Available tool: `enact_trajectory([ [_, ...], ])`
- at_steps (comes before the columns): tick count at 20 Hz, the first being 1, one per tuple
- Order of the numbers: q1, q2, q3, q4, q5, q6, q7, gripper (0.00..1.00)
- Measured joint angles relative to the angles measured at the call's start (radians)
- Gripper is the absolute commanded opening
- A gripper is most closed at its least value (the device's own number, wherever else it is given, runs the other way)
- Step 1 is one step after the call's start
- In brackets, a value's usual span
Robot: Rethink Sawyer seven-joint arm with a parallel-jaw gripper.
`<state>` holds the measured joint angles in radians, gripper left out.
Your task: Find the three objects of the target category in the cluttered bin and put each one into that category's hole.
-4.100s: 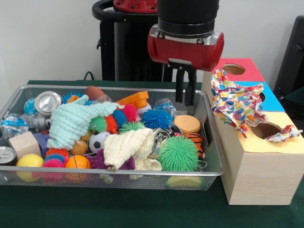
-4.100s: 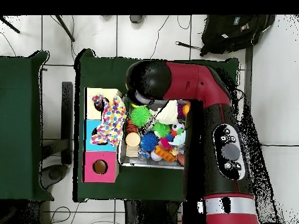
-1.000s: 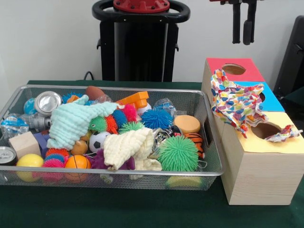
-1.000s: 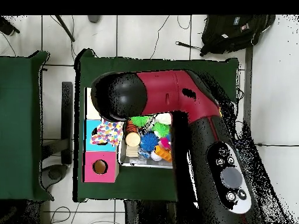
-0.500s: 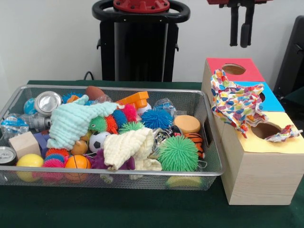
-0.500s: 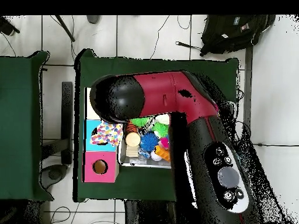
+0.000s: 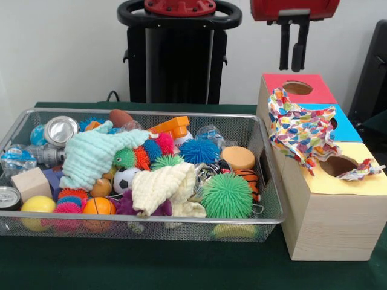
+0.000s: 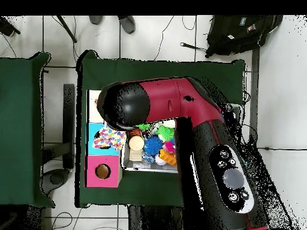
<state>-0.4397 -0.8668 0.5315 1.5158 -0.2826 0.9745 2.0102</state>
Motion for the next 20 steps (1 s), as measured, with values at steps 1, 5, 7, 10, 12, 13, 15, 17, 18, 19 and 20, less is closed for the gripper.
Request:
enact_trajectory([
  [1,-0.002,0.004,0.0,0.002,-0.001,0.0,0.0,0.0],
  [5,-0.01,0.021,0.0,0.006,-0.002,-0.002,0.0,0.0],
  [7,-0.012,0.035,0.0,0.006,-0.005,-0.011,0.0,0.0],
  [10,-0.011,0.049,0.0,0.006,-0.014,-0.03,0.0,0.0],
  [12,-0.011,0.059,0.0,0.006,-0.022,-0.049,0.0,0.0],
  [13,-0.011,0.064,0.0,0.006,-0.026,-0.059,0.0,0.0],
  [15,-0.011,0.073,0.0,0.006,-0.032,-0.076,0.0,0.0],
  [17,-0.011,0.081,0.0,0.008,-0.034,-0.099,0.0,0.0],
  [18,-0.011,0.085,0.0,0.009,-0.034,-0.109,0.0,0.0],
  [19,-0.011,0.087,0.0,0.01,-0.035,-0.116,0.0,0.0],
  [20,-0.011,0.089,0.0,0.01,-0.034,-0.121,0.0,0.0],
])
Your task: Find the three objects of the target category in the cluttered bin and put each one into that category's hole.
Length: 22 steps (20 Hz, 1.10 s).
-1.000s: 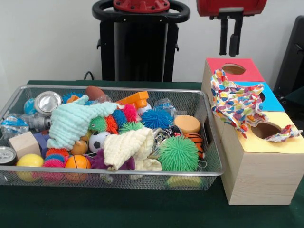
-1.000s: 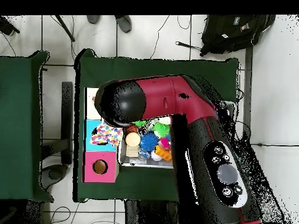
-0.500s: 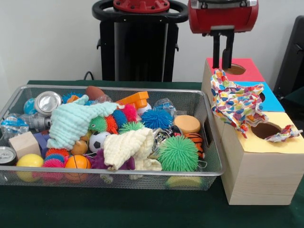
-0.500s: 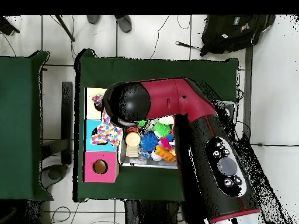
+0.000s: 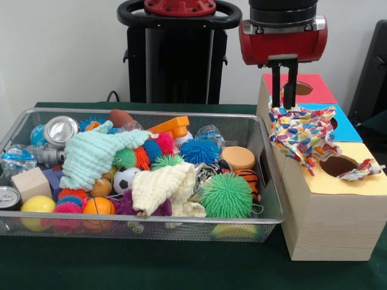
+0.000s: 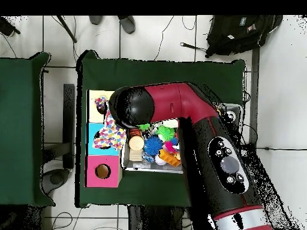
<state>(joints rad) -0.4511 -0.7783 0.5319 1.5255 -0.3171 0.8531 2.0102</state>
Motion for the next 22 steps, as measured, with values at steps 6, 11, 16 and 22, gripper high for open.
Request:
enact_trajectory([
  [6,0.0,0.012,0.001,0.002,-0.003,-0.04,0.0,0.0],
  [11,0.0,0.011,0.002,0.007,-0.003,-0.058,0.0,1.0],
  [16,0.001,0.008,0.002,0.008,-0.005,-0.061,0.0,1.0],
  [22,0.002,0.002,0.002,0.012,-0.005,-0.061,0.0,1.0],
])
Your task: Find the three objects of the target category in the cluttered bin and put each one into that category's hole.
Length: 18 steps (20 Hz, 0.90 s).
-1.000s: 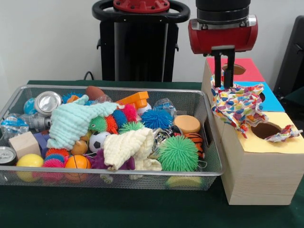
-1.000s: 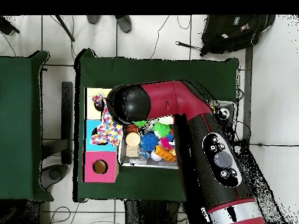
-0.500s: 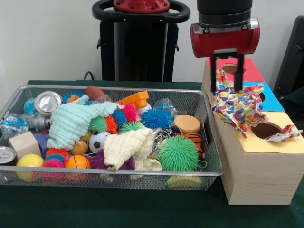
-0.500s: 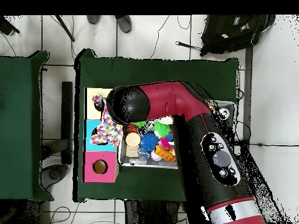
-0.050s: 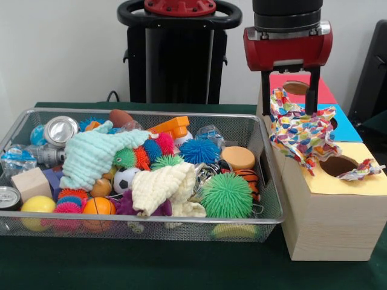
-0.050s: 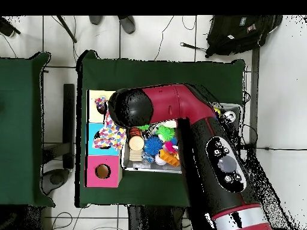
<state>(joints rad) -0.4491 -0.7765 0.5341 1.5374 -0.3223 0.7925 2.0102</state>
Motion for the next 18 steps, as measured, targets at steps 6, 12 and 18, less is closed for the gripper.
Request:
enact_trajectory([
  [6,0.0,0.001,0.0,0.0,-0.002,0.0,0.0,1.0],
  [12,0.0,0.011,0.0,0.0,-0.005,-0.002,0.0,1.0],
  [18,-0.001,0.038,0.0,0.0,-0.008,-0.018,0.0,1.0],
])
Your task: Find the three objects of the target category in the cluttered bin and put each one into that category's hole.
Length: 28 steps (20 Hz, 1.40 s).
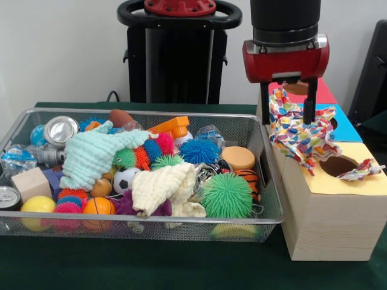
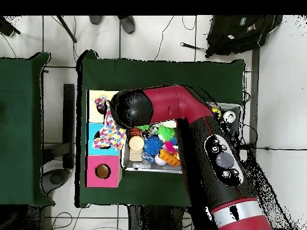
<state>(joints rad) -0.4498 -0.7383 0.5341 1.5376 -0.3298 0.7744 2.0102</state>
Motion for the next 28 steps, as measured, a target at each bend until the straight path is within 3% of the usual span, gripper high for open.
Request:
enact_trajectory([
  [28,-0.031,0.07,0.0,0.047,-0.038,-0.084,0.0,1.0],
])
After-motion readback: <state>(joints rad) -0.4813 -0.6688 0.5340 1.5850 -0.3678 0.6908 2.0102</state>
